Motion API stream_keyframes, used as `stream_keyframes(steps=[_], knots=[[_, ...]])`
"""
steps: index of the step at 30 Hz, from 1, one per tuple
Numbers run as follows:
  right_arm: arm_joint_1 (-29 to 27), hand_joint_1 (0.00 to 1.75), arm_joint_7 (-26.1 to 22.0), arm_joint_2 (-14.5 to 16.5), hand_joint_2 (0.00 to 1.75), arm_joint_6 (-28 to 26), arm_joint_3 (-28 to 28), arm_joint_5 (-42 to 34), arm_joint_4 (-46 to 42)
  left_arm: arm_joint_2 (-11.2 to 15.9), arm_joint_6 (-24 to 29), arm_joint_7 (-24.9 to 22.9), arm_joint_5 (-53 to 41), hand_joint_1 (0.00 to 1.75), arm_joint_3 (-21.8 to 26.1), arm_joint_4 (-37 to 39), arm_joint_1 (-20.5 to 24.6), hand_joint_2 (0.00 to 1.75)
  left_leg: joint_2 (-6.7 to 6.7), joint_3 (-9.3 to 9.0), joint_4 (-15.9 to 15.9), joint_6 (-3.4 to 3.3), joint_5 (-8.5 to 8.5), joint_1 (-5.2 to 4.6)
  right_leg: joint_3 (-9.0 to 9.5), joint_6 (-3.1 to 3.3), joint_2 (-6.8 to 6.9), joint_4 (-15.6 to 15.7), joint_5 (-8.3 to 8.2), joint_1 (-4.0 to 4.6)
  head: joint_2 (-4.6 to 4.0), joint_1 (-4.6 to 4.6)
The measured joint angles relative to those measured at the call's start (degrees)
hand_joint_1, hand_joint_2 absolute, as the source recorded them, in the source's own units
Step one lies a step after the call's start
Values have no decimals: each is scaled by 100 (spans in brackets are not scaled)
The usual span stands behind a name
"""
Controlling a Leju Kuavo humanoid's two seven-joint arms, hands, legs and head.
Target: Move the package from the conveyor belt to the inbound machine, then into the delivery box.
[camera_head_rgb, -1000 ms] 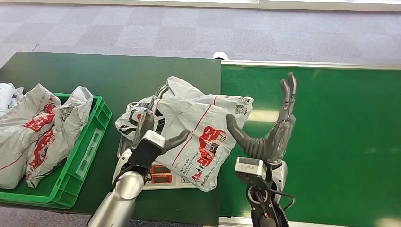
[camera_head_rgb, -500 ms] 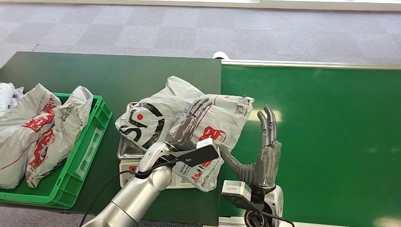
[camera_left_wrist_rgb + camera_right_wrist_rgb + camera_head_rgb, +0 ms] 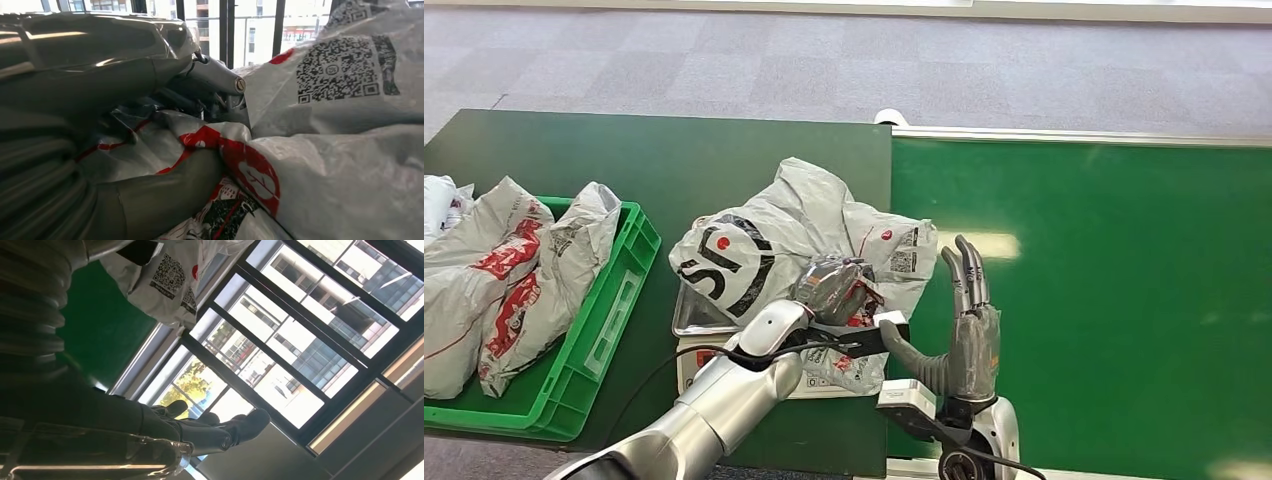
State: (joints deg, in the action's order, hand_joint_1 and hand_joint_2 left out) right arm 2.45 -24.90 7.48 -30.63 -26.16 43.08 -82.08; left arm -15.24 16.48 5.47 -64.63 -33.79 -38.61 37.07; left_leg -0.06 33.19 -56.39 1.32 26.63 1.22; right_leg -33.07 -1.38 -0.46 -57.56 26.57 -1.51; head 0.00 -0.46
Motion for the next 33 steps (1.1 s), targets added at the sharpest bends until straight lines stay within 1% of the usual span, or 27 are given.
stream_keyframes(steps=[4,8,11,14,16,19,21,25,26,28,30,33], knots=[[-4,0,0,0,175,1,-1,3,39,-3,-17,7,3,162,2,61,34,175,0,-5,0,0,0,0,5,0,0,0,0,0,0,0],[-4,0,14,0,175,29,-5,32,66,-10,-18,31,36,158,11,93,50,175,0,-8,0,0,0,0,7,0,0,0,0,0,0,-2],[-4,0,44,0,175,92,-16,86,90,-9,45,85,88,159,63,54,30,175,-1,-8,0,0,0,0,8,0,0,0,0,0,0,-1],[-4,0,55,1,175,120,-42,126,110,15,323,182,203,163,171,-140,-99,175,-3,-7,0,0,0,0,6,0,-1,0,0,0,0,-1],[1,0,53,15,175,120,-86,142,110,59,695,297,333,167,271,-413,-283,175,-5,-7,0,0,0,0,2,0,-4,0,0,0,0,-1],[-14,0,56,51,175,103,-151,164,101,176,1319,436,572,170,449,-1127,-602,175,-6,-3,0,1,0,2,-4,0,-6,0,1,2,0,-4],[-60,0,92,51,175,79,-137,201,122,243,1643,512,652,170,510,-1823,-788,175,4,8,0,0,0,3,-6,-2,3,-1,4,2,0,2],[-113,0,125,52,175,-44,-89,262,202,360,2084,563,661,161,524,-3334,-1109,175,0,17,0,0,1,1,-11,-3,1,-1,6,1,0,4],[-122,0,120,54,175,-87,-84,261,229,389,2184,582,673,163,542,-3660,-1156,175,1,18,0,0,1,1,-12,-3,2,-1,6,1,0,4],[-148,0,93,55,175,-167,-72,257,293,441,2316,705,727,168,640,-4268,-1246,175,3,17,0,0,1,1,-12,-3,4,-1,6,1,0,4],[-184,0,69,59,175,-219,-61,259,348,472,2349,944,786,173,801,-4732,-1336,175,4,17,1,1,1,2,-12,-3,3,-1,6,2,0,4],[-216,0,66,61,175,-236,-50,262,410,486,2352,1270,722,175,1051,-5180,-1403,175,4,16,1,1,1,3,-12,-3,3,-1,6,3,0,4]])
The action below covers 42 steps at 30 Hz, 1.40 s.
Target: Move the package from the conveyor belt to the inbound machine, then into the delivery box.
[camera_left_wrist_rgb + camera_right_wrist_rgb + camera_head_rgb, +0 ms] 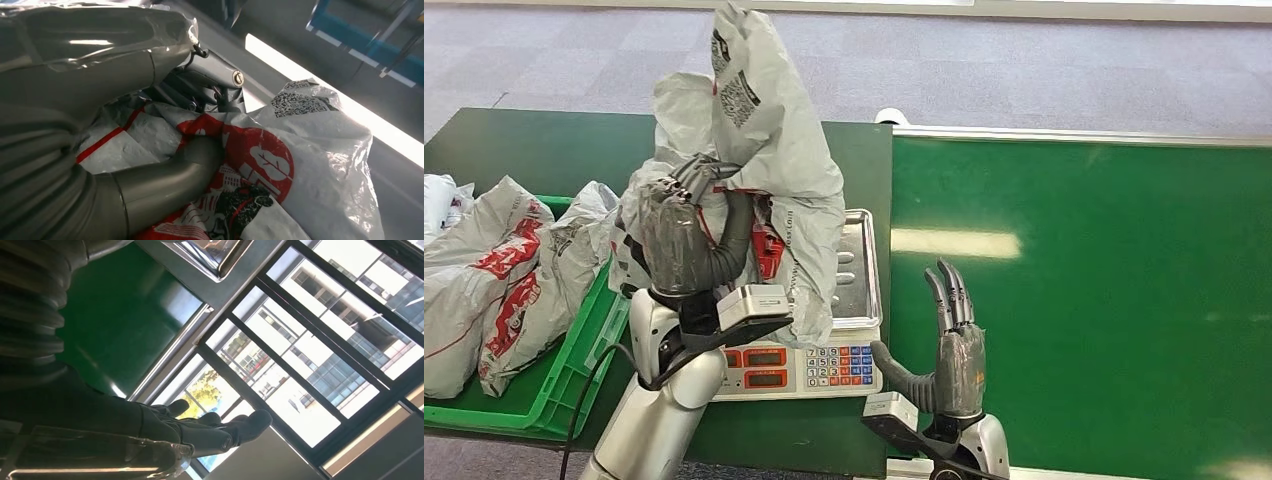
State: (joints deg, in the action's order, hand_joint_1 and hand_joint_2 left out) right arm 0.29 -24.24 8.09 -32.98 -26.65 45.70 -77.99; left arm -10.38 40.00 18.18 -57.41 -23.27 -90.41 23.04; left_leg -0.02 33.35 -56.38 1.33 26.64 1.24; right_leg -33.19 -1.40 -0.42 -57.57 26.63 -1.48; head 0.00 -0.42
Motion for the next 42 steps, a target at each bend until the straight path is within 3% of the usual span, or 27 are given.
stream_keyframes(steps=[5,8,9,11,15,23,29,34,36,38,40,42], knots=[[-1,0,0,0,175,1,3,-2,20,4,0,66,-81,175,114,-154,-4,175,0,-1,0,0,0,0,1,0,0,0,0,0,0,1],[-66,0,22,21,175,20,21,5,25,31,-1,188,-601,173,1044,-380,125,175,-1,-5,0,0,-1,0,3,0,-1,0,-1,0,0,0],[-95,0,30,31,175,27,29,14,26,64,-1,130,-837,173,1453,-421,191,175,-1,-6,0,0,-1,0,3,1,-1,0,-1,0,0,0],[-123,0,33,42,175,31,36,32,26,187,-11,-276,-1095,174,1839,-254,288,175,-2,-7,1,1,-2,1,2,1,-1,0,-1,1,0,0],[-135,0,51,47,175,42,47,42,34,677,-107,-1058,-1545,175,2296,599,578,175,-4,-9,1,3,-5,3,2,2,-2,-2,-1,2,0,1],[-114,0,107,45,175,181,69,-26,44,1871,-268,-2735,-3016,172,2730,3227,1489,175,-28,-11,2,3,-6,3,-3,7,-25,-7,-5,2,0,3],[-78,0,149,10,175,200,74,-86,90,2609,-1011,-3683,-3229,174,2861,4913,2109,175,-33,-8,2,4,-5,5,-9,7,-30,-8,-5,4,0,3],[-31,0,167,0,175,169,68,-107,168,3070,-1235,-4241,-3234,170,2781,5738,2382,175,-33,-7,2,4,-5,5,-10,8,-30,-8,-4,4,0,3],[-25,0,185,0,175,131,64,-111,207,3207,-1280,-4377,-3228,150,2749,5959,2450,175,-32,-7,2,4,-5,5,-9,8,-30,-8,-4,4,0,3],[-26,0,194,0,175,90,61,-124,239,3311,-1300,-4424,-3189,66,2750,6124,2505,175,-31,-8,2,4,-5,5,-9,8,-30,-8,-4,4,0,3],[-29,0,195,0,175,49,53,-139,264,3367,-1251,-4386,-3099,0,2771,6238,2533,175,-30,-8,2,4,-5,5,-9,8,-29,-8,-4,4,0,3],[-35,0,195,0,175,11,41,-148,277,3375,-1079,-4209,-2950,0,2824,6289,2523,175,-28,-8,2,4,-5,5,-9,8,-29,-8,-4,4,0,3]])
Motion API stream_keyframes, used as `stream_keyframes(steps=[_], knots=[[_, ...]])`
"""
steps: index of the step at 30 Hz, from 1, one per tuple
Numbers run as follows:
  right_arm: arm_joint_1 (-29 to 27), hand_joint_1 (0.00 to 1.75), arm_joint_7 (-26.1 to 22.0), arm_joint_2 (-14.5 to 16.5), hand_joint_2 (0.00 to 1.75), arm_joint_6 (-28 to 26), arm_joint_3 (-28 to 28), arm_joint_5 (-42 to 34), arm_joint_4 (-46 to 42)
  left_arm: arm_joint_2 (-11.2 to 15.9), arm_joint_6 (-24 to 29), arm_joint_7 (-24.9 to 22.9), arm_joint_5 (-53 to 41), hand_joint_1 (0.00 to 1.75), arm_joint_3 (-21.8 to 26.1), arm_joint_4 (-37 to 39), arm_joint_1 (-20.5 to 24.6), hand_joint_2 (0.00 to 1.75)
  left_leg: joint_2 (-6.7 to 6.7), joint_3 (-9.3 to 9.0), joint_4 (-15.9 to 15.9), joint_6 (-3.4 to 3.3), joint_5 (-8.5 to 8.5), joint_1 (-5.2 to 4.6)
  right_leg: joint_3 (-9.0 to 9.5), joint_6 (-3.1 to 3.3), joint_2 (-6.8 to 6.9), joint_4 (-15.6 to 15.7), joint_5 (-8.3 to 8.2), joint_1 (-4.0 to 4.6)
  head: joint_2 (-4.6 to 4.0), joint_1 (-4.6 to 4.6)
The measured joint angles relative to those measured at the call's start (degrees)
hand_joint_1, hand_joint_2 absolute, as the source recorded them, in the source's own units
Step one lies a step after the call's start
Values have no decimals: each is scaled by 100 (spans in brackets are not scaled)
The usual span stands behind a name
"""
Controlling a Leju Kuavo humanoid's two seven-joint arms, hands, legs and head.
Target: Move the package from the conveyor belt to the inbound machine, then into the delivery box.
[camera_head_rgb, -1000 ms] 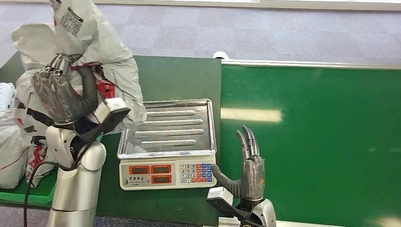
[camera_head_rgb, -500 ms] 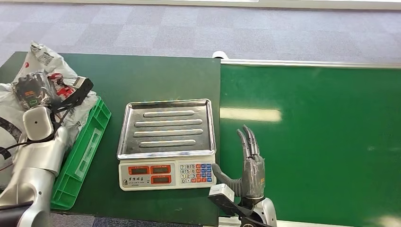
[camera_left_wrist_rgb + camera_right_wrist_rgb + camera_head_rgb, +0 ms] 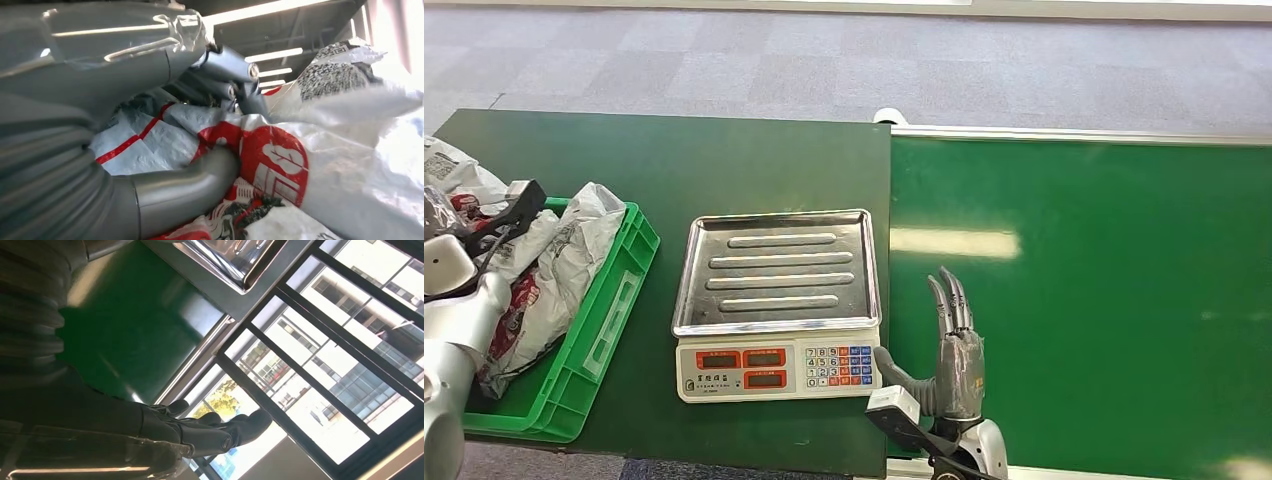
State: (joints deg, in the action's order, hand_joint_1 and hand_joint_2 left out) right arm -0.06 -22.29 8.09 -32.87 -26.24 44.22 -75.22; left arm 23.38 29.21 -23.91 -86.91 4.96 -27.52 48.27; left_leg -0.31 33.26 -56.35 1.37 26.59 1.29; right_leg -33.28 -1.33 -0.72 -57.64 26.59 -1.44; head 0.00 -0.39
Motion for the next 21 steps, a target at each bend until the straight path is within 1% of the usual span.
stream_keyframes(steps=[2,5,8,9,10,12,14,16,18,21], knots=[[-9,0,4,-2,175,-25,-7,-8,2,-43,256,415,286,0,97,-7,-32,175,1,-1,0,0,0,0,-1,0,0,0,0,0,0,0],[-29,0,15,-12,175,-45,-7,-16,1,-219,488,1344,987,0,324,-148,-103,175,6,-1,-1,0,0,-1,2,0,7,1,0,-1,0,0],[-36,0,19,-21,175,-48,-6,-22,-1,-403,505,1803,1373,0,480,-310,-147,175,2,-1,-1,0,0,-1,3,0,5,1,-1,-1,0,1],[-40,0,22,-25,175,-48,-4,-26,-1,-464,485,2049,1611,0,524,-385,-163,175,0,-2,-1,0,0,-1,2,0,3,2,-1,-1,0,0],[-43,0,26,-29,175,-46,-1,-28,-1,-541,428,2401,1979,0,571,-490,-190,175,1,-2,-1,0,0,-1,1,0,4,2,-2,-1,0,-1],[-39,0,32,-38,175,-34,4,-32,-2,-724,194,3256,3043,0,648,-808,-288,175,12,-2,-2,-1,-1,-1,4,0,11,3,-1,-1,0,1],[-25,0,33,-39,175,-6,8,-32,-2,-899,31,3839,3971,0,655,-1205,-433,175,13,-1,-2,-1,0,-1,6,0,13,3,-1,-1,0,1],[-16,0,31,-36,175,16,14,-26,0,-1039,52,4046,4382,0,607,-1572,-565,175,5,-1,-2,-1,0,-1,5,0,8,2,-2,-1,0,0],[-7,0,25,-32,175,19,20,-14,5,-1131,93,4077,4512,0,547,-1839,-655,175,4,-1,-2,-1,0,-1,4,0,7,2,-1,-1,0,0],[9,0,17,-31,175,19,27,3,11,-1196,189,4159,4690,0,484,-2085,-756,175,6,-1,-2,-1,0,-1,4,0,8,2,-1,-1,0,0]])
